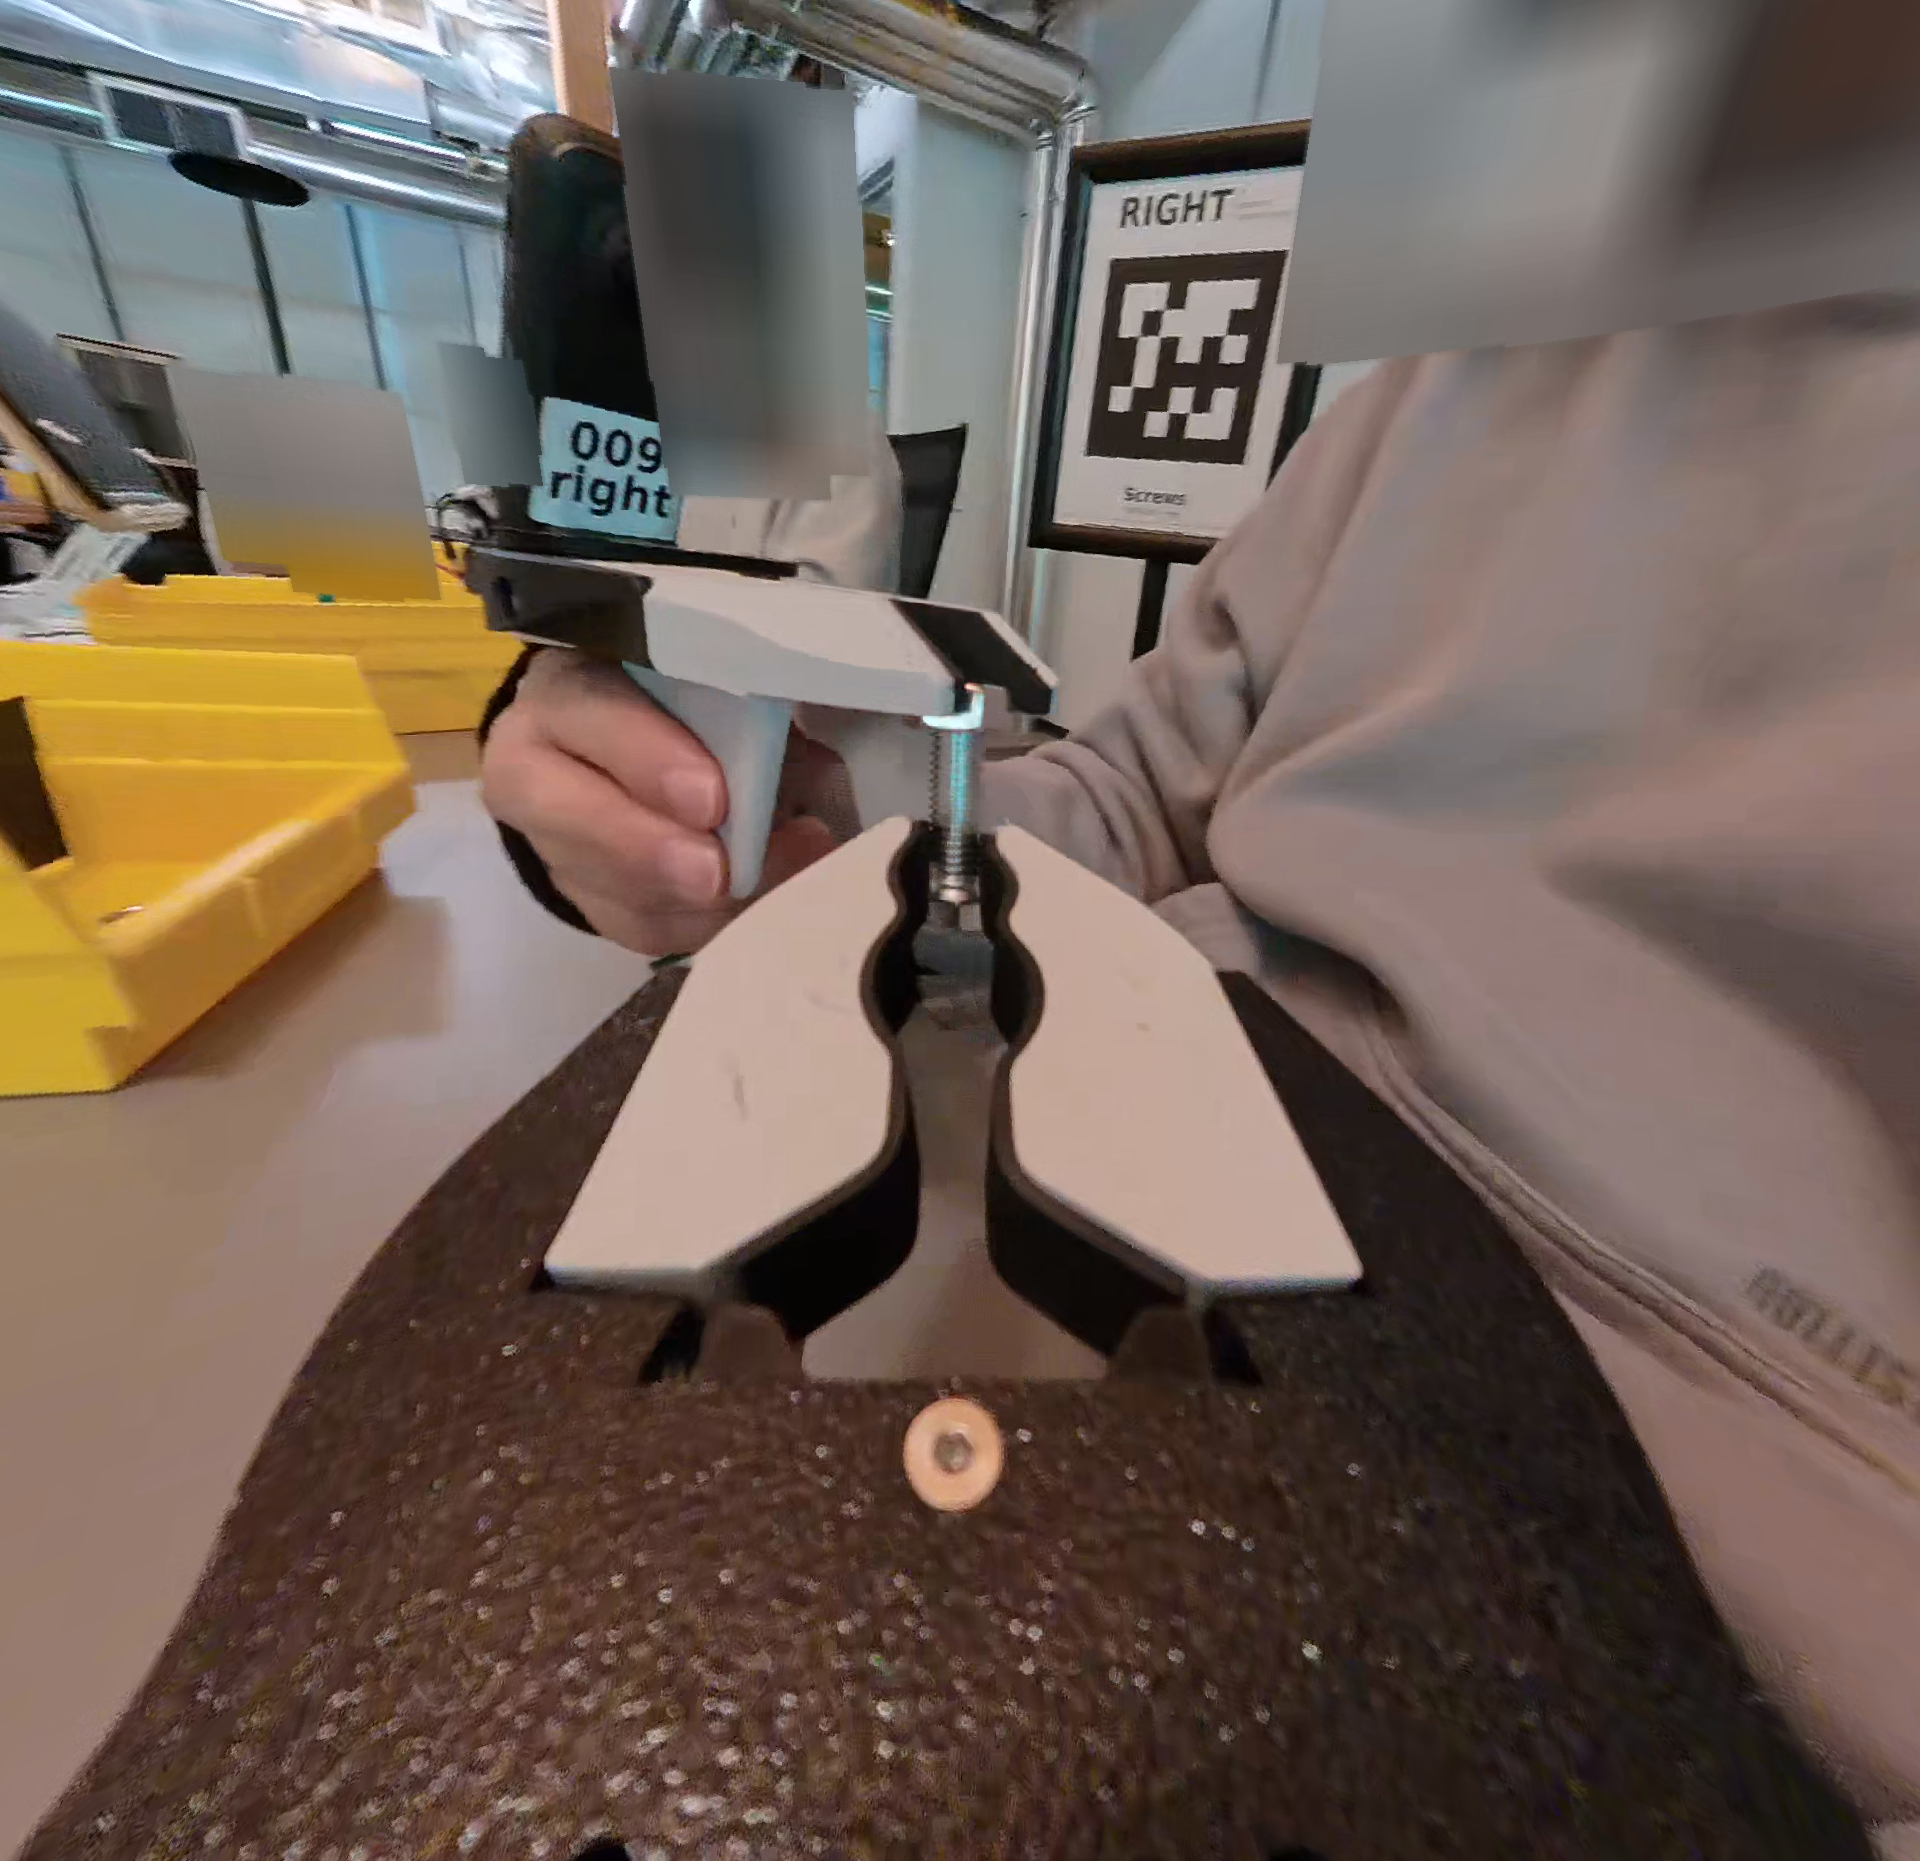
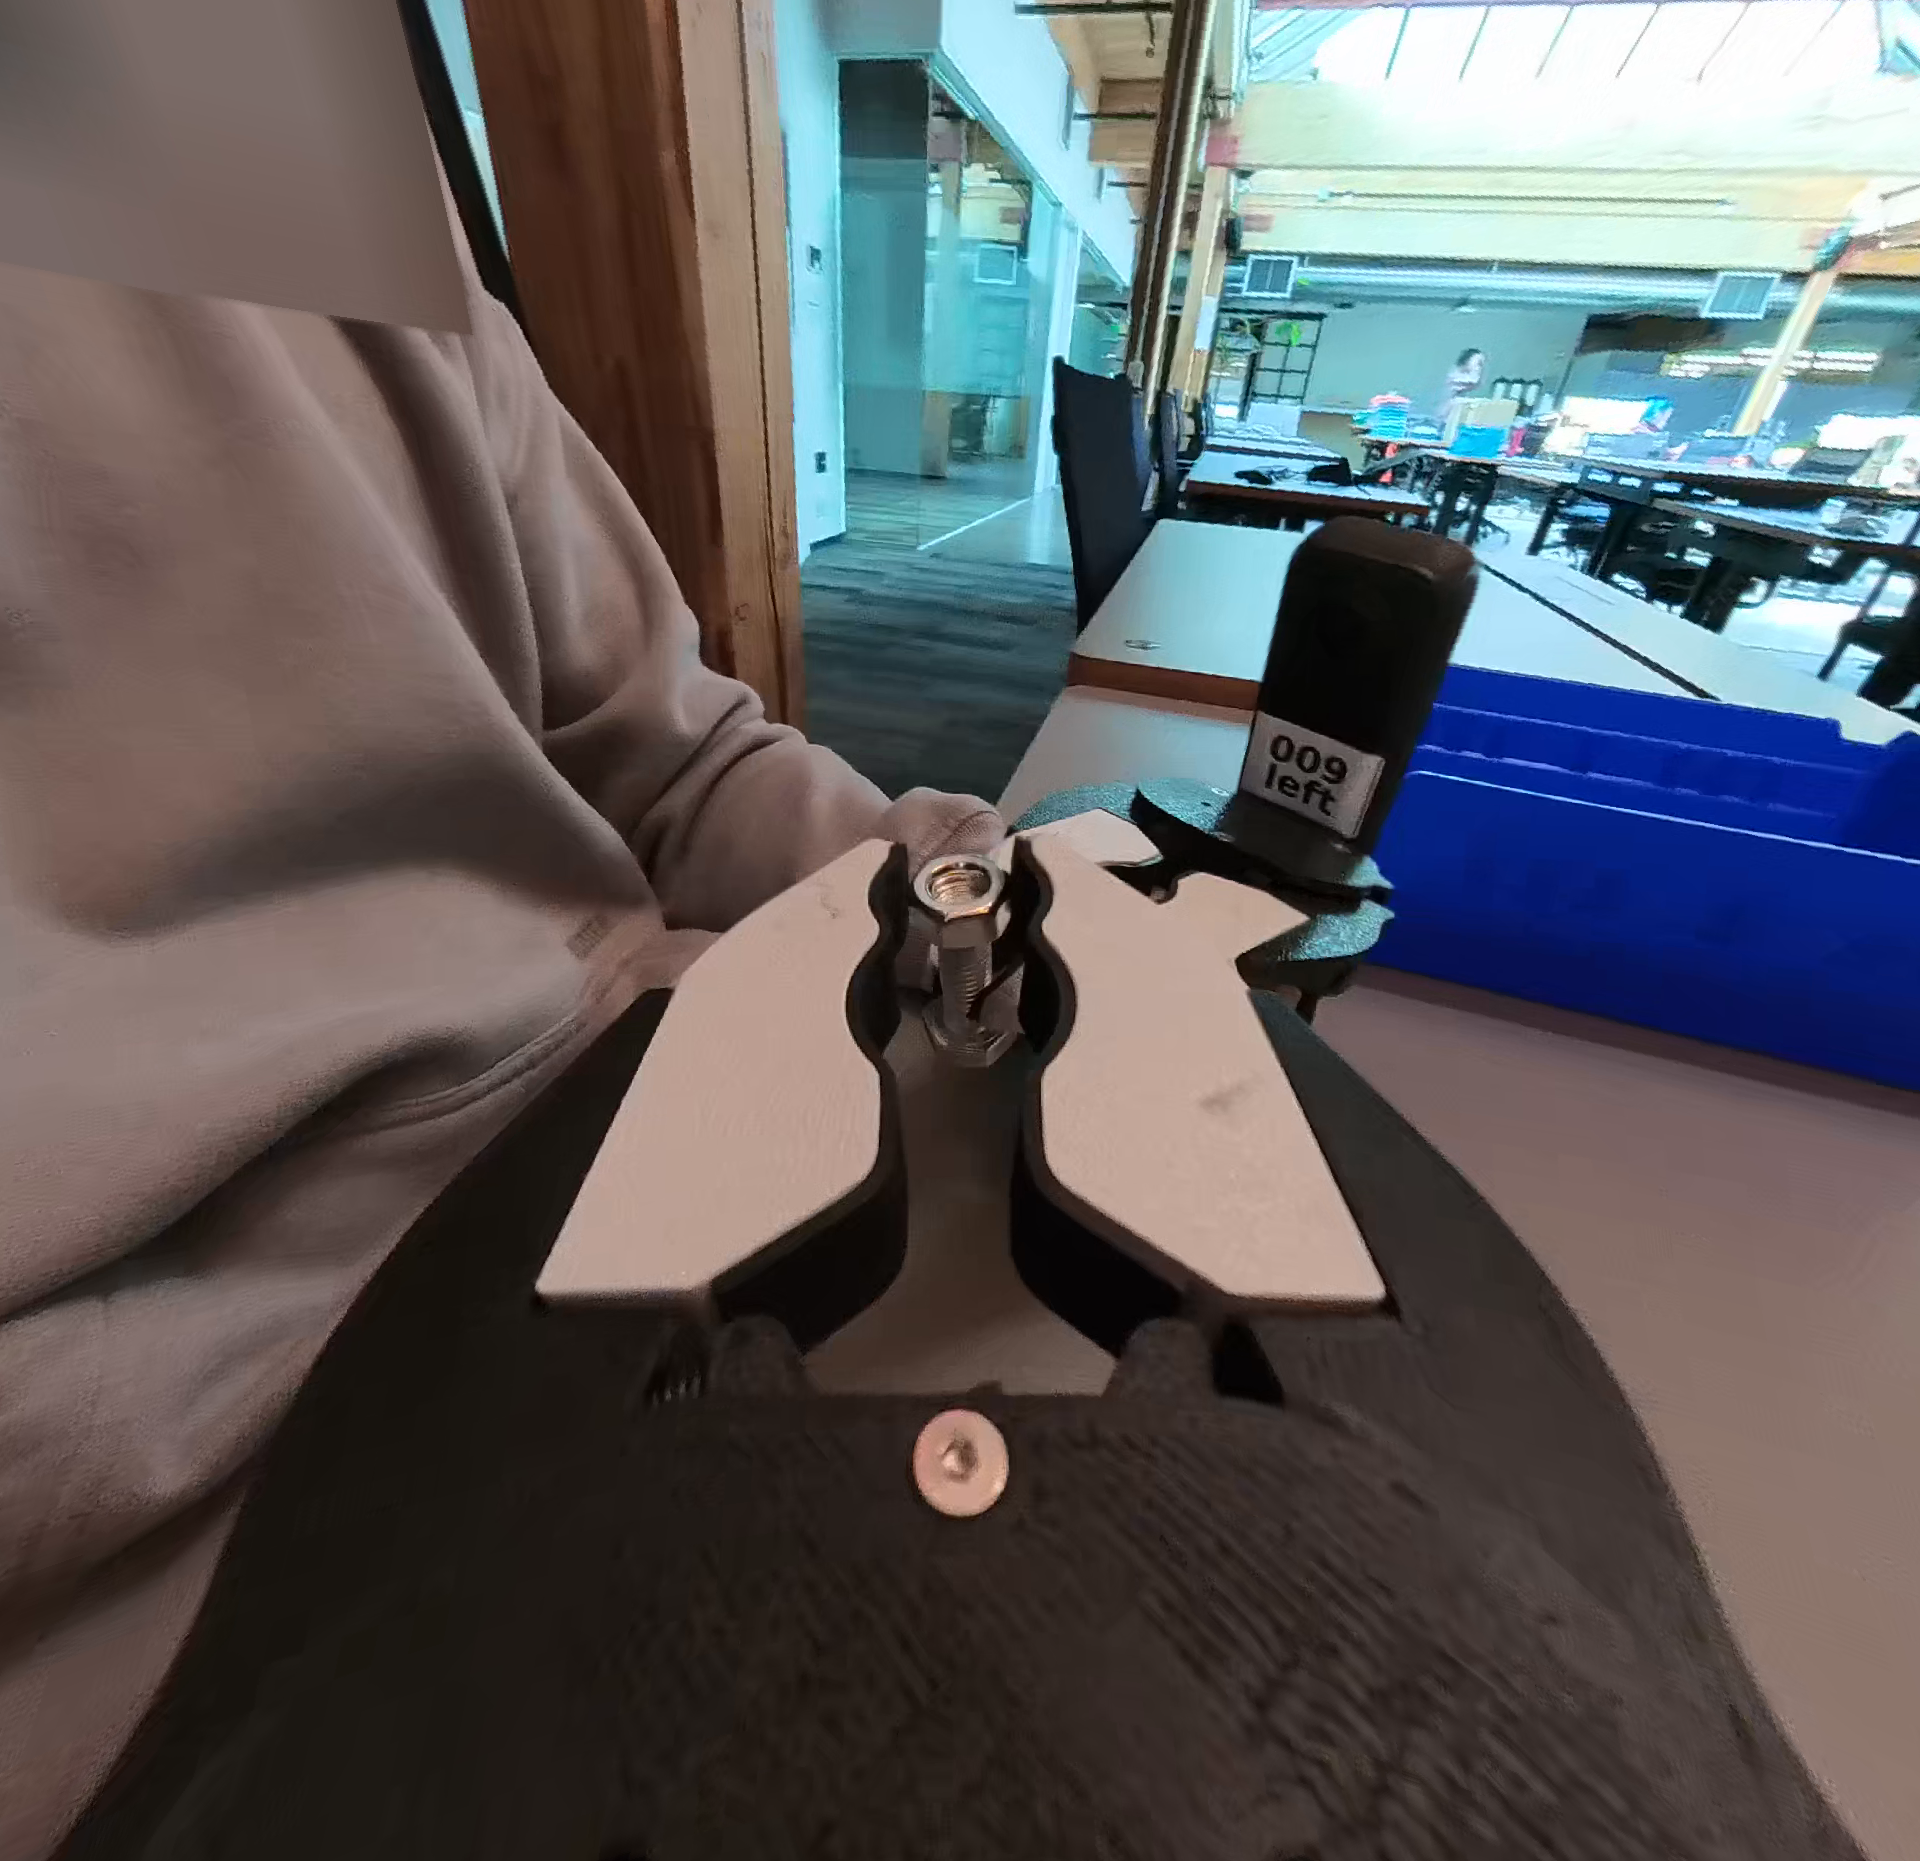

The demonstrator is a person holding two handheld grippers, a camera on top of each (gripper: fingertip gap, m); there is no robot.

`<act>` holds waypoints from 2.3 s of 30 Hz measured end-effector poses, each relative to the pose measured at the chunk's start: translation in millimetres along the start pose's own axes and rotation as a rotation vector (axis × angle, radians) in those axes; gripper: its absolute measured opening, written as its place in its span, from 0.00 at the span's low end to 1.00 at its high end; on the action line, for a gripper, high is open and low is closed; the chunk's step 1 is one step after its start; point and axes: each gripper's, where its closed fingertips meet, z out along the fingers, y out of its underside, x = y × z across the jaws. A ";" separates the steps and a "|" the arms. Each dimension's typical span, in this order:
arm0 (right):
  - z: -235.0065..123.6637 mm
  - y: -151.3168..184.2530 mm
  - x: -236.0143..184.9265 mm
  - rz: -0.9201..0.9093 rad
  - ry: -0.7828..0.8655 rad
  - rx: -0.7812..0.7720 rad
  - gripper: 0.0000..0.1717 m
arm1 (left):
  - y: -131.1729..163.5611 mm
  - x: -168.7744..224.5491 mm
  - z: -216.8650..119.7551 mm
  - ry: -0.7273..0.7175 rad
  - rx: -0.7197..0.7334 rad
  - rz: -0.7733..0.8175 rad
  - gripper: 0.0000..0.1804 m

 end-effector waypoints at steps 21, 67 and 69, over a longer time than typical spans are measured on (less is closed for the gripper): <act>-19.2 -3.0 93.8 -0.005 0.763 0.080 0.29 | -23.2 -72.3 -66.5 -0.762 0.062 0.294 0.04; -13.2 10.2 98.6 -0.057 0.816 0.028 0.16 | -13.8 -72.4 -55.7 -0.705 0.028 0.224 0.04; -16.2 7.5 99.5 -0.054 0.832 0.049 0.15 | -15.2 -71.5 -55.2 -0.698 0.043 0.217 0.04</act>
